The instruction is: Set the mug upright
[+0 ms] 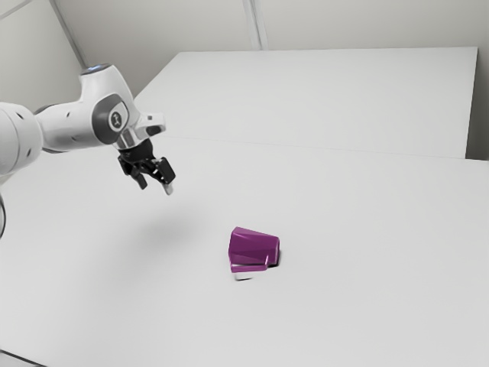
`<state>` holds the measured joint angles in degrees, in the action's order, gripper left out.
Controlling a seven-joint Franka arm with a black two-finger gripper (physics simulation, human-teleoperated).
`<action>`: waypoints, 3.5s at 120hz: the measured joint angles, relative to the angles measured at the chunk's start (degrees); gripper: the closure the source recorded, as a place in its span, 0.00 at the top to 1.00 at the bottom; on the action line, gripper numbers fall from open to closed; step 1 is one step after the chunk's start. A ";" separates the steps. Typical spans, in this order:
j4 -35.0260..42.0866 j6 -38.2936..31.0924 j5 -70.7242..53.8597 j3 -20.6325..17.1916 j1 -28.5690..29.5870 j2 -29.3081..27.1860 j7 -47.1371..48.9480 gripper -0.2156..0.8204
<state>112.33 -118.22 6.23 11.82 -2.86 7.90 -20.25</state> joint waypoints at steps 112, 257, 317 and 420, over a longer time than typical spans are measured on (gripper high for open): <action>10.88 1.60 41.31 1.01 -4.78 1.56 -4.15 0.79; 14.61 -0.47 61.40 0.94 -11.18 3.98 -8.51 0.59; 14.51 -1.43 62.53 0.92 -11.91 3.35 -8.94 0.11; 14.33 -7.99 24.78 3.44 -17.73 -7.03 4.00 0.04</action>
<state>126.66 -126.22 31.01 15.27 -20.59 0.87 -16.25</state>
